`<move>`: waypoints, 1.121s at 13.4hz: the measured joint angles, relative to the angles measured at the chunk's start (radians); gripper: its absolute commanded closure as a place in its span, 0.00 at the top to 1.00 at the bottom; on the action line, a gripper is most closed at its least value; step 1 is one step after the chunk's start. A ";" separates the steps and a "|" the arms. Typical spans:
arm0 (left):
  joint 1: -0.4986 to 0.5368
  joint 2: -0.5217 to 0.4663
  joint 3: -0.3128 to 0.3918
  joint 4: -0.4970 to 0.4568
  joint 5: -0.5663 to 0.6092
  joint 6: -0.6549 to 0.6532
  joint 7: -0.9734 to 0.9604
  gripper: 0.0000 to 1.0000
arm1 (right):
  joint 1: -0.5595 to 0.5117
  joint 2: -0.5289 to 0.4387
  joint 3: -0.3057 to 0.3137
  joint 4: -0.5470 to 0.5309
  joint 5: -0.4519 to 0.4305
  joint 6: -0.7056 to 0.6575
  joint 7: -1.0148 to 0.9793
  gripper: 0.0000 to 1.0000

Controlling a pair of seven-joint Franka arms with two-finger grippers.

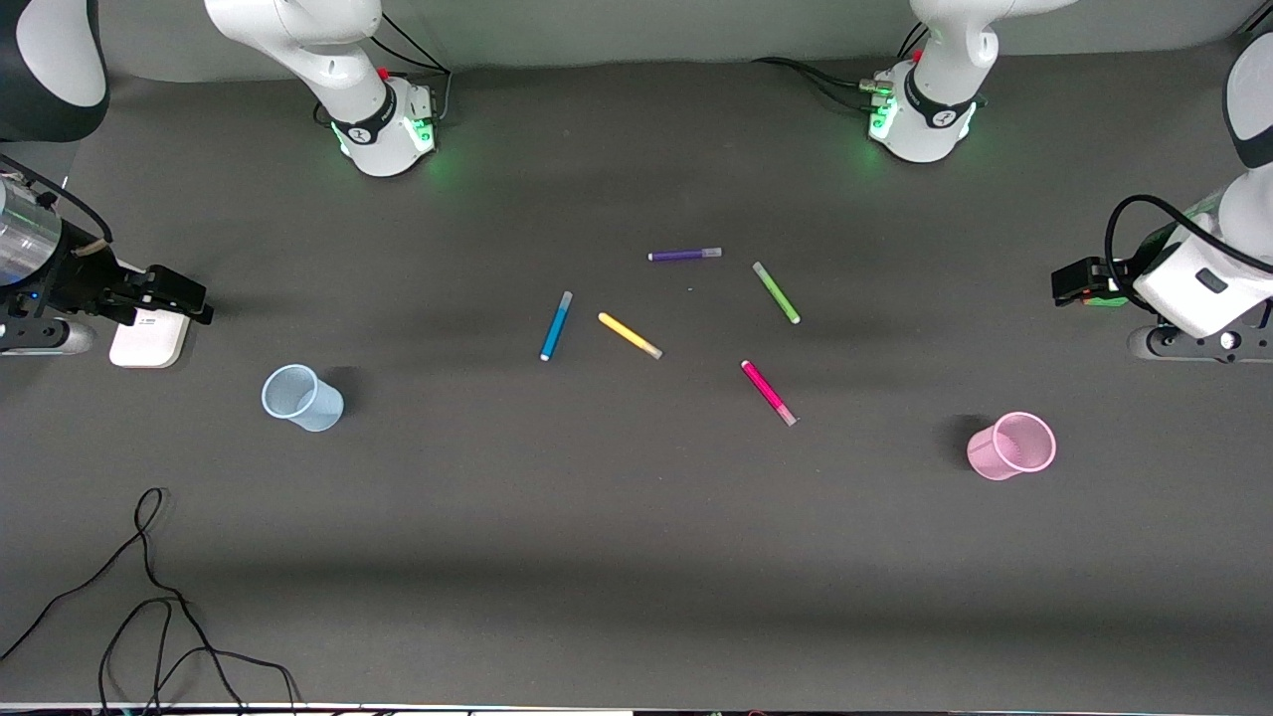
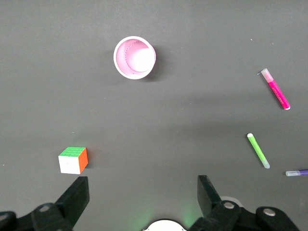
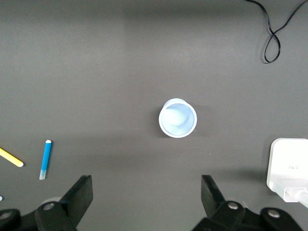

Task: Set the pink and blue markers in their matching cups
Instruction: 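Move the right gripper out toward the blue marker, then lower the right gripper to the blue marker while the left gripper reaches the pink marker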

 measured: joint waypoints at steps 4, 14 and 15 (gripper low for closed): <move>0.000 0.000 0.000 0.009 0.000 -0.028 -0.005 1.00 | 0.021 0.004 0.001 0.001 0.000 -0.002 0.000 1.00; -0.041 0.041 -0.003 0.017 -0.055 -0.042 -0.103 1.00 | 0.077 0.371 0.244 0.044 0.107 0.013 0.400 1.00; -0.067 0.075 -0.005 0.016 -0.072 -0.016 -0.159 1.00 | 0.082 0.426 0.271 0.061 0.149 0.022 0.454 1.00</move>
